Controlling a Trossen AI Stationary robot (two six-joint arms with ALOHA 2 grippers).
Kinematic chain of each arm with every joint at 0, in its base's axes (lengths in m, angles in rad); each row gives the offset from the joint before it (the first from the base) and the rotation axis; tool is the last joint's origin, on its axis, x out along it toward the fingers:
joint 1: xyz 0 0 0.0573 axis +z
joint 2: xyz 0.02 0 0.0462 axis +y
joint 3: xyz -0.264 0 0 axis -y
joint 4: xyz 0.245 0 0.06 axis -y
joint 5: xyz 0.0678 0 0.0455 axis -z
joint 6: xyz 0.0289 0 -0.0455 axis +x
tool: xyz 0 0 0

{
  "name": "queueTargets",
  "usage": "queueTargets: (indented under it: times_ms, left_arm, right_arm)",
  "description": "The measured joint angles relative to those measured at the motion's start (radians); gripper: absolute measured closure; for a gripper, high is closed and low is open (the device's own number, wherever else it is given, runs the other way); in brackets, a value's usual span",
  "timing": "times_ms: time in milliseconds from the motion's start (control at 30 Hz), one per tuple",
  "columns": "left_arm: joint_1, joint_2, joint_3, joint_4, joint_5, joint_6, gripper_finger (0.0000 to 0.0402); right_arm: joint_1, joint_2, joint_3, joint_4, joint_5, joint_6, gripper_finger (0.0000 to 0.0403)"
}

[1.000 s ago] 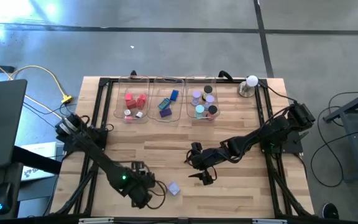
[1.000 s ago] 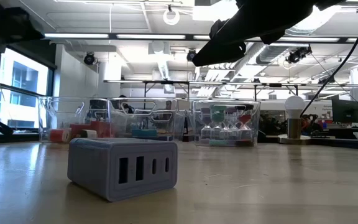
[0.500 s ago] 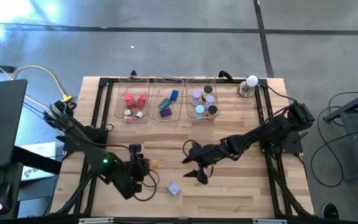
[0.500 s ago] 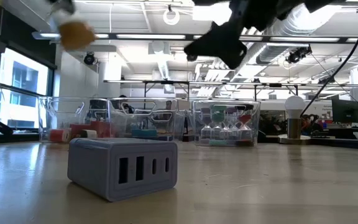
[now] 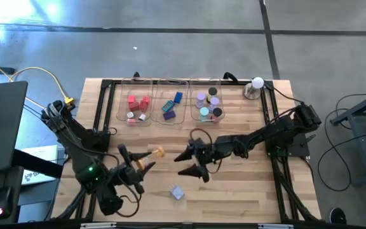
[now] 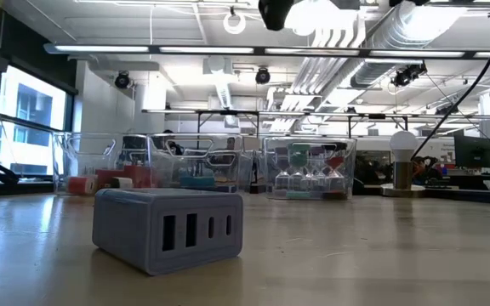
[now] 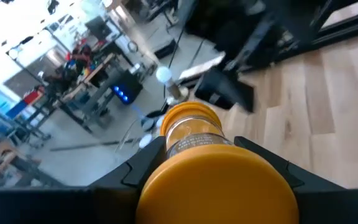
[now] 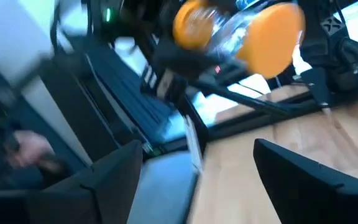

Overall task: Pick & Place Office items
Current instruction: Put the yellow hourglass into the right transparent bin

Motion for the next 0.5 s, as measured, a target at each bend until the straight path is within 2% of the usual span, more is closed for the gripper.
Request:
queueTargets:
  times_ms: [67, 233, 367, 500]
  left_arm:
    - [-0.005, 0.000, 0.000, 0.073, -0.003, 0.084, 0.0235]
    - [0.000, 0.000, 0.000, 0.294, 0.079, 0.348, 0.0235]
    - [0.020, 0.000, 0.000, 0.408, 0.122, 0.494, 0.0235]
    - [0.053, 0.000, 0.000, 0.447, 0.152, 0.543, 0.0235]
  right_arm:
    - [-0.020, 0.000, 0.000, 0.034, 0.000, 0.097, 0.0106]
    - [-0.064, 0.000, 0.000, 0.043, -0.017, 0.270, 0.0106]
    - [-0.079, 0.000, 0.000, 0.053, -0.044, 0.294, 0.0106]
    - [-0.079, 0.000, 0.000, 0.092, -0.050, 0.292, 0.0106]
